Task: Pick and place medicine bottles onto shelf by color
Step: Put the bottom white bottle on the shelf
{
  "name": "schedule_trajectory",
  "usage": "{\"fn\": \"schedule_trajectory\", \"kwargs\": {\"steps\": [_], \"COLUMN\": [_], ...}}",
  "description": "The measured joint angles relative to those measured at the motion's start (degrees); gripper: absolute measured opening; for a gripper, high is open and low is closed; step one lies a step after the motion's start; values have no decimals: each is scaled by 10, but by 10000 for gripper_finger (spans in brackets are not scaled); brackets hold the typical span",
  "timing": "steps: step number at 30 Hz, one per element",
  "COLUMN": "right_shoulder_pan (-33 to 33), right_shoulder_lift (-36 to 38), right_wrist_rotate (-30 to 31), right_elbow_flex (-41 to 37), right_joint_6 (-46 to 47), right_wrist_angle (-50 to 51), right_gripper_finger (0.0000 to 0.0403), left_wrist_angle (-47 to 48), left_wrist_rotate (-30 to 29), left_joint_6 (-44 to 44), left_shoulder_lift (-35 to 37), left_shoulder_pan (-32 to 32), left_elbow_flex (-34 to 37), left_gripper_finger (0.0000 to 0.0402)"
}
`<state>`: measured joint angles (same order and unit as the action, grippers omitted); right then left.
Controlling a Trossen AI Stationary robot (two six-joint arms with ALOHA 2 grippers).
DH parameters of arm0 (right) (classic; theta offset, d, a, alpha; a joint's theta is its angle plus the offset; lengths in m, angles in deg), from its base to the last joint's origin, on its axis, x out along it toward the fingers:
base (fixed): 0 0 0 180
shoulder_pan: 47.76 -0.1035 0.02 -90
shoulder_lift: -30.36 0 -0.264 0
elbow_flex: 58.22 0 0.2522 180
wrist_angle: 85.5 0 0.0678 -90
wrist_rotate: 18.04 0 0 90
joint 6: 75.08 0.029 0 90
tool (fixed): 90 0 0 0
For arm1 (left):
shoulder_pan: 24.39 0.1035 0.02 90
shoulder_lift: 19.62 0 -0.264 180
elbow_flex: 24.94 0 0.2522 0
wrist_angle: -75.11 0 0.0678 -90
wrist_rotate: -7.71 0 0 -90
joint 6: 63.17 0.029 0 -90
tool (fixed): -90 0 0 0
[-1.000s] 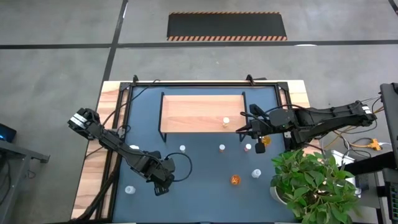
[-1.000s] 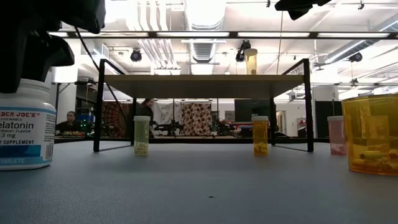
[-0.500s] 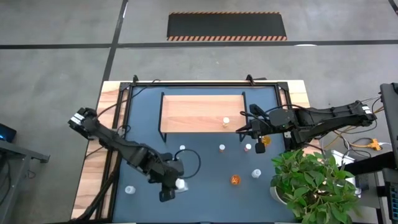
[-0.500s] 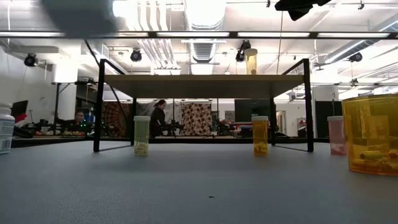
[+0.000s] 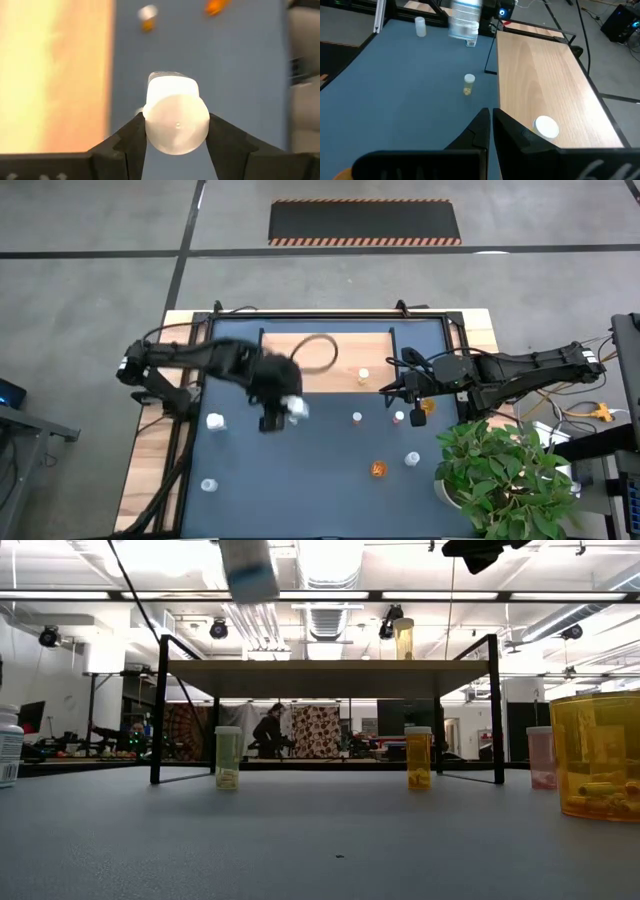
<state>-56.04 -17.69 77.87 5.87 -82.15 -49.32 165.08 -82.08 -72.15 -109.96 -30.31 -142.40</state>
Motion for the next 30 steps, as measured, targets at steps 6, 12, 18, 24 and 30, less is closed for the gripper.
{"fn": "schedule_trajectory", "kwargs": {"steps": [6,12,18,24,30], "right_shoulder_pan": [0,0,0,0,0], "right_shoulder_lift": [0,0,0,0,0], "right_wrist_rotate": [0,0,0,1,1], "right_elbow_flex": [0,0,0,0,0], "right_joint_6": [5,11,10,11,11], "right_wrist_angle": [0,0,0,0,0], "right_gripper_finger": [13,13,13,13,13], "left_wrist_angle": [59,88,86,84,84], "left_wrist_rotate": [-9,-22,-21,-20,-20], "left_joint_6": [130,158,165,154,154], "left_shoulder_lift": [-1,-4,-4,-4,-4], "left_shoulder_pan": [91,136,141,141,142], "left_elbow_flex": [17,37,48,50,50], "left_gripper_finger": [155,156,157,157,180]}}
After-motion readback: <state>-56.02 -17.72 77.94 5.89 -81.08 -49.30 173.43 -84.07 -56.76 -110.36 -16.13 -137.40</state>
